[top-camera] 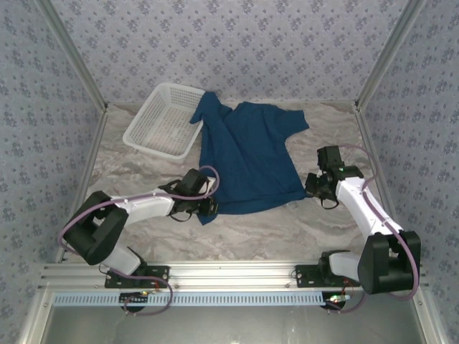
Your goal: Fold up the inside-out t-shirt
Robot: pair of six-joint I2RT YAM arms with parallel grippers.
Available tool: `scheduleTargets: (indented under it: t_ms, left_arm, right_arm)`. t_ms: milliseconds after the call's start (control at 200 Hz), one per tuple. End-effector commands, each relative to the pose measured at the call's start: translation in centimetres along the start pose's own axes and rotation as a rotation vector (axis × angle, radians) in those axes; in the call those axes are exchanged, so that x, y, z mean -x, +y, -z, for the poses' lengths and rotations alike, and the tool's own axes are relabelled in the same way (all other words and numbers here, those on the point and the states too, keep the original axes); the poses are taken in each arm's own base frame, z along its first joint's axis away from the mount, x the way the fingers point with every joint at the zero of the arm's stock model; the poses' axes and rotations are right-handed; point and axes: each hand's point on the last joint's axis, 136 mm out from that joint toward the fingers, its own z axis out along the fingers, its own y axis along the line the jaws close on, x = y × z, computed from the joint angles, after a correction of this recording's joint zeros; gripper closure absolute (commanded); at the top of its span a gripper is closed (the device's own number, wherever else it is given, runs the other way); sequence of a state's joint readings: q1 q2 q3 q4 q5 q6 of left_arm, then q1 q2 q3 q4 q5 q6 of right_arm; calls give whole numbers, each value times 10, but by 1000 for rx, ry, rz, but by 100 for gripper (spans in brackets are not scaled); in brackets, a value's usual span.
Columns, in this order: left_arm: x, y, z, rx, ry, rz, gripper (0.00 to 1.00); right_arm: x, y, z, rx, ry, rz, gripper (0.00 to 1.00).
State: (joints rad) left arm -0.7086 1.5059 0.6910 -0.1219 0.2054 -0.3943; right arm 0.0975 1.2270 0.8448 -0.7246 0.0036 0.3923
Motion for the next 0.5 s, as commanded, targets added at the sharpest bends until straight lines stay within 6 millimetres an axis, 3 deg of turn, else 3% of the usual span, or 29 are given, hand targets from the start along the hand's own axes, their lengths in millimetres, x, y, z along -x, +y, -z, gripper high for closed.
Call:
scheduleTargets:
  t_ms: [0, 85, 165, 215, 280, 355, 495]
  left_arm:
    - [24, -16, 25, -18, -58, -44, 72]
    - [46, -16, 60, 47, -143, -87, 55]
    - [74, -3, 98, 138, -289, -73, 37]
    - [93, 15, 119, 203, -380, -13, 30]
    - [115, 45, 136, 262, -449, 87, 28]
    - [137, 69, 134, 327, -447, 114, 27]
    - [171, 92, 102, 418, -336, 74, 27]
  right_arm:
    - [16, -3, 7, -21, -72, -10, 76]
    - [27, 4, 23, -14, -147, 25, 63]
    - [41, 29, 38, 41, -258, 104, 49]
    - [49, 60, 43, 137, -322, 166, 43]
    - [54, 101, 38, 262, -344, 227, 40]
    - [58, 139, 26, 355, -316, 269, 40]
    - [62, 171, -11, 373, -241, 313, 43]
